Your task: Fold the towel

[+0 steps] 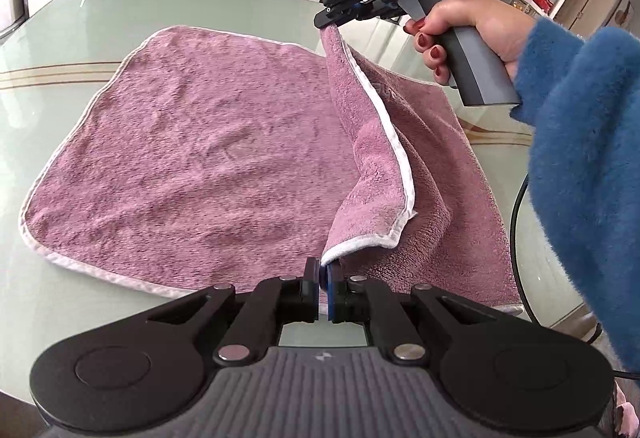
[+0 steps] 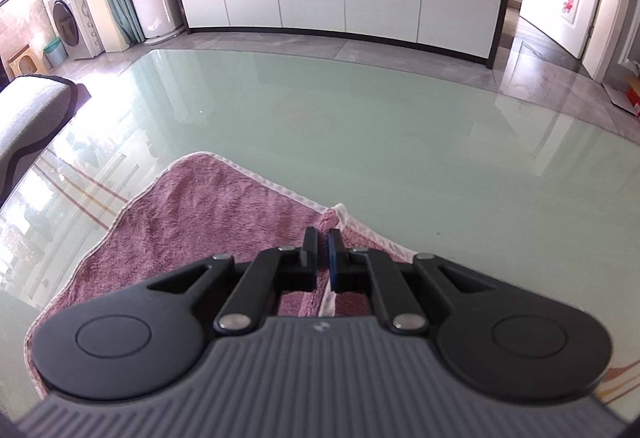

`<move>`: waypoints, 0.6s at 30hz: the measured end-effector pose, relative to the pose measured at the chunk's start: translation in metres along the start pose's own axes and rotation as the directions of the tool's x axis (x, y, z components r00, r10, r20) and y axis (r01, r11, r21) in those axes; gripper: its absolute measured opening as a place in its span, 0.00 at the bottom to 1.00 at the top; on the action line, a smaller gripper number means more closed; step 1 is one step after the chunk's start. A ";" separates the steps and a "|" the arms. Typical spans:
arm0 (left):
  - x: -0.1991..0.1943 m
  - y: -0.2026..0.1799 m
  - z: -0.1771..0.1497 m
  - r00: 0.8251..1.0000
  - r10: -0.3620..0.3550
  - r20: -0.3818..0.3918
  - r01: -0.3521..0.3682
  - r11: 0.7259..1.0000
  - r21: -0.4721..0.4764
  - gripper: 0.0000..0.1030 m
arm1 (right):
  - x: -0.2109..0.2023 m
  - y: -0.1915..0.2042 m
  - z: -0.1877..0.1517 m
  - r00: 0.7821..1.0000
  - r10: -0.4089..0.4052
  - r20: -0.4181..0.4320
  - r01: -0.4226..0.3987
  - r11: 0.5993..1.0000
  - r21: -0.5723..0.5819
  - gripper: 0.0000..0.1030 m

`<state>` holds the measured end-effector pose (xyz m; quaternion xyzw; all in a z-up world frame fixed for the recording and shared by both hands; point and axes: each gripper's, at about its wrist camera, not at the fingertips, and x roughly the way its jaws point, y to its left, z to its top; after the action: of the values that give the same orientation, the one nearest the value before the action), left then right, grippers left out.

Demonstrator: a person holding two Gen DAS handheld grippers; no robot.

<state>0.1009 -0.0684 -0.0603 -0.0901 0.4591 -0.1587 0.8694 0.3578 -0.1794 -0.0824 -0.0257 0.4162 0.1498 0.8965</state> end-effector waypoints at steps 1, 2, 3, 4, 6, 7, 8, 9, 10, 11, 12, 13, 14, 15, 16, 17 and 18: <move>-0.001 0.003 0.000 1.000 0.003 0.002 -0.003 1.000 -0.005 0.04 | 0.002 0.003 0.001 1.000 0.001 0.000 -0.001 1.000 -0.003 0.05; -0.002 0.006 0.000 1.000 0.005 0.004 -0.005 1.000 -0.010 0.04 | 0.003 0.006 0.002 1.000 0.003 -0.001 -0.003 1.000 -0.006 0.05; -0.004 0.009 0.001 1.000 0.007 0.005 -0.007 1.000 -0.017 0.04 | 0.004 0.008 0.002 1.000 0.003 -0.002 -0.003 1.000 -0.008 0.05; -0.004 0.011 0.000 1.000 0.009 0.006 -0.008 1.000 -0.021 0.04 | 0.006 0.010 0.003 1.000 0.004 -0.003 -0.004 1.000 -0.010 0.05; -0.007 0.016 0.000 1.000 0.014 0.010 -0.014 0.999 -0.031 0.04 | 0.009 0.016 0.005 1.000 0.007 -0.004 -0.007 1.000 -0.015 0.05; -0.008 0.018 0.000 1.000 0.017 0.012 -0.017 0.999 -0.034 0.04 | 0.011 0.019 0.007 1.000 0.009 -0.004 -0.009 1.000 -0.017 0.05; -0.009 0.020 -0.001 1.000 0.020 0.013 -0.019 0.999 -0.037 0.04 | 0.013 0.022 0.008 1.000 0.012 -0.004 -0.012 1.000 -0.019 0.05; -0.010 0.022 -0.001 1.000 0.021 0.014 -0.020 0.999 -0.040 0.04 | 0.015 0.025 0.009 1.000 0.013 -0.005 -0.013 1.000 -0.021 0.05; -0.011 0.024 -0.001 1.000 0.022 0.015 -0.021 0.999 -0.042 0.04 | 0.016 0.028 0.010 1.000 0.015 -0.004 -0.015 1.000 -0.023 0.05; -0.013 0.028 -0.001 1.000 0.026 0.018 -0.025 0.999 -0.048 0.04 | 0.018 0.032 0.012 1.000 0.017 -0.003 -0.017 0.999 -0.027 0.05; -0.015 0.031 -0.001 0.999 0.028 0.020 -0.027 0.998 -0.052 0.04 | 0.020 0.035 0.014 1.000 0.019 -0.002 -0.019 0.999 -0.029 0.05; -0.017 0.034 0.000 0.999 0.031 0.023 -0.030 0.998 -0.057 0.04 | 0.021 0.038 0.016 1.000 0.021 0.000 -0.021 0.999 -0.030 0.05; -0.019 0.036 0.000 0.999 0.034 0.026 -0.033 0.998 -0.061 0.04 | 0.023 0.040 0.018 1.000 0.023 0.003 -0.023 0.999 -0.031 0.05; -0.021 0.040 0.000 0.999 0.040 0.031 -0.038 0.997 -0.066 0.04 | 0.024 0.043 0.020 1.000 0.024 0.004 -0.024 0.999 -0.031 0.05; -0.022 0.041 0.000 0.999 0.042 0.033 -0.040 0.997 -0.068 0.04 | 0.026 0.046 0.022 1.000 0.026 0.006 -0.025 0.999 -0.030 0.05; -0.024 0.045 0.001 0.998 0.048 0.038 -0.045 0.996 -0.075 0.04 | 0.028 0.048 0.024 1.000 0.027 0.009 -0.026 0.999 -0.030 0.05; -0.026 0.049 0.001 0.998 0.054 0.043 -0.050 0.995 -0.082 0.04 | 0.030 0.051 0.026 1.000 0.027 0.011 -0.027 0.999 -0.031 0.05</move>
<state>0.0975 -0.0130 -0.0541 -0.1167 0.4476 -0.1154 0.8791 0.3802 -0.1194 -0.0839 -0.0329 0.4090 0.1684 0.8963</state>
